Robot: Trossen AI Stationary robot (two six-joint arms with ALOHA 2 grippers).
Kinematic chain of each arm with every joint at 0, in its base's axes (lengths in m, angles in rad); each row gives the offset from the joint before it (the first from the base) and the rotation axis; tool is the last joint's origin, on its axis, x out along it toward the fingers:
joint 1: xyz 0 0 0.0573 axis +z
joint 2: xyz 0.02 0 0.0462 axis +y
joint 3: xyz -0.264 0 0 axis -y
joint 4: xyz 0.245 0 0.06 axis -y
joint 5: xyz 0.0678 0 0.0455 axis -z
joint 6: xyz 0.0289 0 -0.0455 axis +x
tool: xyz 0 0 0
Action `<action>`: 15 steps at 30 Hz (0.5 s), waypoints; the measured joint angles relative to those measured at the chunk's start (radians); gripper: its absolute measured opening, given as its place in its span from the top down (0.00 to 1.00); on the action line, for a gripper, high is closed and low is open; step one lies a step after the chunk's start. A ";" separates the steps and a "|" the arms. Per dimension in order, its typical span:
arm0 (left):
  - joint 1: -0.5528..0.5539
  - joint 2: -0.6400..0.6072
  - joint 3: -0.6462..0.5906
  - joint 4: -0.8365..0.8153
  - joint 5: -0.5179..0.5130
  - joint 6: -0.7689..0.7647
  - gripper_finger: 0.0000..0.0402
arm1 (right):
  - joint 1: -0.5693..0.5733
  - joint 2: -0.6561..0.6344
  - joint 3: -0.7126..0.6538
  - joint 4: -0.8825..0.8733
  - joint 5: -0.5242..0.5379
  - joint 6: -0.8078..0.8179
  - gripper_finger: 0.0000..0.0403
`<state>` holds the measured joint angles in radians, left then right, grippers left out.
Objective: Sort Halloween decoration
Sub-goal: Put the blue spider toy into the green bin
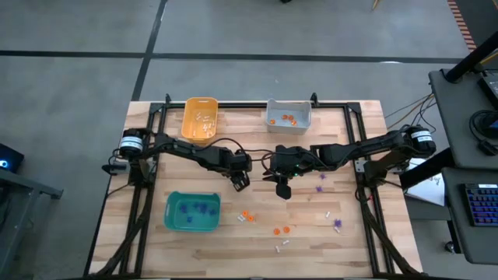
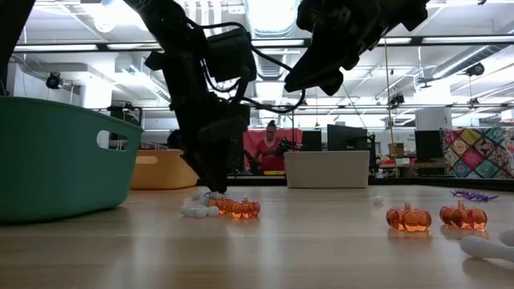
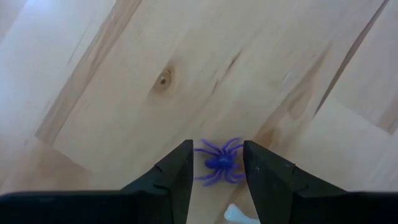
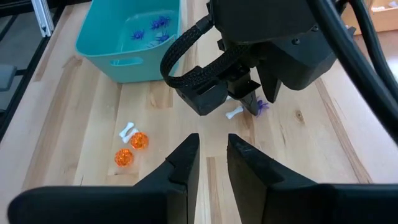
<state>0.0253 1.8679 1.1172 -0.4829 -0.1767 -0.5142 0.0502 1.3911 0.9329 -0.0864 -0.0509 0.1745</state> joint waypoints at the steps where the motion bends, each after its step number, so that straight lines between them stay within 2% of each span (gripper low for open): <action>1: 0.000 0.000 -0.005 0.008 0.000 0.000 0.69 | 0.000 0.000 0.000 0.000 0.000 0.000 0.83; 9: 0.000 -0.001 -0.034 0.051 0.000 0.010 0.71 | 0.000 0.000 0.000 0.001 0.000 0.001 0.82; 15: 0.001 -0.001 -0.035 0.054 -0.001 0.031 0.82 | 0.000 0.000 0.000 0.003 0.000 0.001 0.81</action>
<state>0.0261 1.8668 1.0824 -0.4289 -0.1773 -0.4831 0.0502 1.3911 0.9329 -0.0834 -0.0509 0.1753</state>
